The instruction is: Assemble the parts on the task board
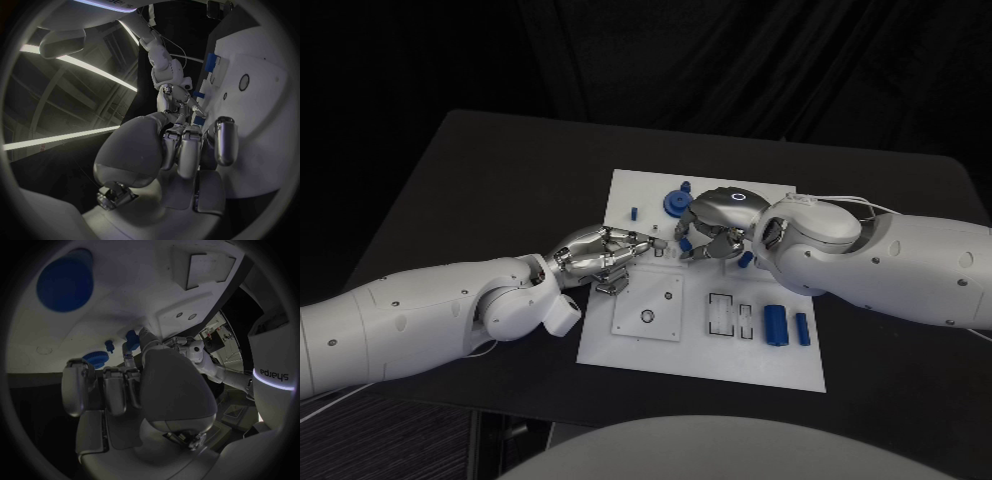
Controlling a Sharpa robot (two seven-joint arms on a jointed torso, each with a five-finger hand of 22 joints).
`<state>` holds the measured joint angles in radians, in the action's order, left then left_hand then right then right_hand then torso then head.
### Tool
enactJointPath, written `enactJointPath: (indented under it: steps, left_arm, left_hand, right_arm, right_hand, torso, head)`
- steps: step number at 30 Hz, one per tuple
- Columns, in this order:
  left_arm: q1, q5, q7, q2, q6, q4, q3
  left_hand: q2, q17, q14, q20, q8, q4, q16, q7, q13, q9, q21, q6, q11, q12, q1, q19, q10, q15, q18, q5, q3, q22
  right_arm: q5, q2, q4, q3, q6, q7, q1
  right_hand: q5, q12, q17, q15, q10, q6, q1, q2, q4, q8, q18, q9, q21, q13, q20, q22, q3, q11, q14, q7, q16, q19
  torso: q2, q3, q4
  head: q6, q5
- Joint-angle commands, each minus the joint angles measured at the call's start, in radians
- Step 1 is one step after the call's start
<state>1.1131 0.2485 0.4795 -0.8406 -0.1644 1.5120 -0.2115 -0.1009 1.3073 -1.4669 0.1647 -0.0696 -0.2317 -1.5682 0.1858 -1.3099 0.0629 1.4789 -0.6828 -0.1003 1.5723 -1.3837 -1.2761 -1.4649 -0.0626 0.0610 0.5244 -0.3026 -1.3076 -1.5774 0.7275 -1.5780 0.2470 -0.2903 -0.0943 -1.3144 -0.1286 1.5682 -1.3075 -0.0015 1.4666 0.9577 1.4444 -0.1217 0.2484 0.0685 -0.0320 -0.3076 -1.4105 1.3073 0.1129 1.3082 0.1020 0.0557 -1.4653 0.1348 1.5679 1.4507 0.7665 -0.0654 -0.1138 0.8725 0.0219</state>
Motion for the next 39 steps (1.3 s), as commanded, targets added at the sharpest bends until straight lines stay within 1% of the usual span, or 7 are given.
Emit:
enactJointPath:
  steps: [1, 9, 18, 23, 28, 33, 39]
  left_arm:
    - [-0.002, -0.003, 0.014, 0.002, -0.009, 0.001, 0.001]
    - [-0.003, -0.003, 0.015, 0.002, -0.008, 0.0, 0.001]
    - [-0.004, -0.003, 0.021, -0.004, 0.006, 0.006, 0.001]
    - [-0.004, -0.003, 0.026, -0.02, 0.045, 0.024, 0.001]
    - [-0.001, -0.003, 0.023, -0.039, 0.078, 0.047, 0.001]
    - [0.024, -0.003, 0.012, -0.056, 0.107, 0.065, 0.001]
    - [0.073, -0.003, -0.039, -0.055, 0.119, 0.071, 0.001]
  left_hand:
    - [-0.003, 0.263, -0.104, 0.006, 0.005, -0.002, -0.003, 0.002, -0.261, 0.001, -0.006, -0.002, -0.007, -0.001, 0.0, -0.001, -0.106, -0.005, -0.005, 0.006, -0.006, -0.105]
    - [-0.004, 0.263, -0.104, 0.007, 0.005, -0.002, -0.003, 0.002, -0.261, 0.001, -0.006, -0.005, -0.007, -0.001, 0.0, -0.002, -0.106, -0.005, -0.005, 0.006, -0.007, -0.106]
    - [-0.004, 0.263, -0.104, 0.008, 0.005, -0.001, -0.003, 0.002, -0.261, 0.001, -0.006, -0.006, -0.007, -0.001, -0.001, -0.002, -0.106, -0.005, -0.005, 0.007, -0.008, -0.106]
    - [-0.005, 0.263, -0.104, 0.009, 0.005, 0.005, -0.003, -0.002, -0.261, 0.001, -0.007, -0.01, -0.005, -0.001, -0.007, 0.0, -0.106, -0.005, -0.004, 0.016, -0.014, -0.105]
    - [-0.005, 0.263, -0.104, 0.01, 0.005, 0.007, -0.003, -0.003, -0.261, 0.002, -0.008, -0.014, -0.003, -0.001, -0.008, 0.005, -0.106, -0.004, -0.003, 0.03, -0.018, -0.103]
    - [-0.003, 0.263, -0.104, 0.01, 0.004, 0.008, -0.003, -0.002, -0.261, 0.002, -0.009, -0.019, -0.004, -0.001, -0.009, 0.005, -0.106, -0.003, -0.002, 0.043, -0.02, -0.103]
    - [0.001, 0.263, -0.104, 0.012, -0.002, 0.009, -0.003, 0.004, -0.261, 0.006, -0.011, -0.047, -0.008, -0.001, -0.008, 0.01, -0.106, -0.005, -0.001, 0.052, -0.022, -0.101]
  right_arm:
    - [-0.008, 0.002, -0.001, 0.0, 0.002, -0.01, 0.002]
    - [-0.008, 0.005, -0.003, 0.0, -0.018, 0.003, 0.003]
    - [-0.008, 0.023, -0.025, -0.001, -0.089, 0.028, 0.0]
    - [0.025, 0.055, -0.064, -0.001, -0.182, 0.101, -0.025]
    - [0.083, 0.094, -0.099, -0.001, -0.239, 0.162, -0.06]
    - [0.161, 0.144, -0.125, -0.001, -0.296, 0.223, -0.105]
    - [0.193, 0.185, -0.132, 0.0, -0.329, 0.284, -0.12]
  right_hand:
    - [0.02, 0.003, -0.263, -0.001, 0.104, -0.052, 0.004, -0.015, 0.01, -0.006, -0.018, 0.016, 0.018, 0.264, -0.002, 0.195, -0.006, -0.005, -0.106, -0.001, 0.003, -0.019]
    - [0.049, 0.003, -0.263, -0.007, 0.104, -0.087, -0.002, -0.025, 0.027, -0.003, -0.029, 0.032, 0.063, 0.264, -0.008, 0.18, -0.015, -0.012, -0.106, -0.009, 0.003, -0.05]
    - [0.072, 0.003, -0.263, -0.013, 0.104, -0.078, -0.018, -0.033, 0.04, 0.007, -0.034, 0.037, 0.085, 0.264, -0.013, 0.174, -0.023, -0.019, -0.106, -0.017, 0.003, -0.063]
    - [0.07, 0.003, -0.263, -0.013, 0.104, -0.045, -0.029, -0.033, 0.041, 0.023, -0.037, 0.035, 0.102, 0.264, -0.014, 0.17, -0.022, -0.019, -0.106, -0.017, 0.003, -0.073]
    - [0.072, 0.003, -0.263, -0.013, 0.104, -0.039, -0.029, -0.033, 0.041, 0.026, -0.035, 0.034, 0.096, 0.264, -0.014, 0.172, -0.022, -0.02, -0.106, -0.019, 0.003, -0.069]
    - [0.066, 0.003, -0.263, -0.013, 0.104, -0.019, -0.022, -0.022, 0.041, 0.035, -0.031, 0.033, 0.083, 0.264, -0.015, 0.178, -0.013, -0.02, -0.106, -0.017, 0.003, -0.058]
    - [0.047, 0.003, -0.263, -0.01, 0.104, 0.033, -0.011, -0.015, 0.042, 0.056, -0.028, 0.029, 0.074, 0.264, -0.013, 0.183, -0.003, -0.017, -0.106, -0.019, 0.003, -0.05]
  torso:
    - [0.0, 0.0001, 0.0006]
    - [0.0, 0.0004, 0.0002]
    - [0.0, 0.0003, 0.0002]
    - [0.0, 0.0003, 0.0003]
    - [-0.001, 0.0007, 0.001]
    - [-0.002, 0.0006, 0.003]
    - [-0.011, 0.0045, 0.0085]
  head:
    - [0.0, 0.0]
    - [0.0, 0.0]
    - [0.0, 0.003]
    - [0.0, -0.001]
    - [0.0, 0.0]
    - [0.0, 0.003]
    - [0.0, 0.011]
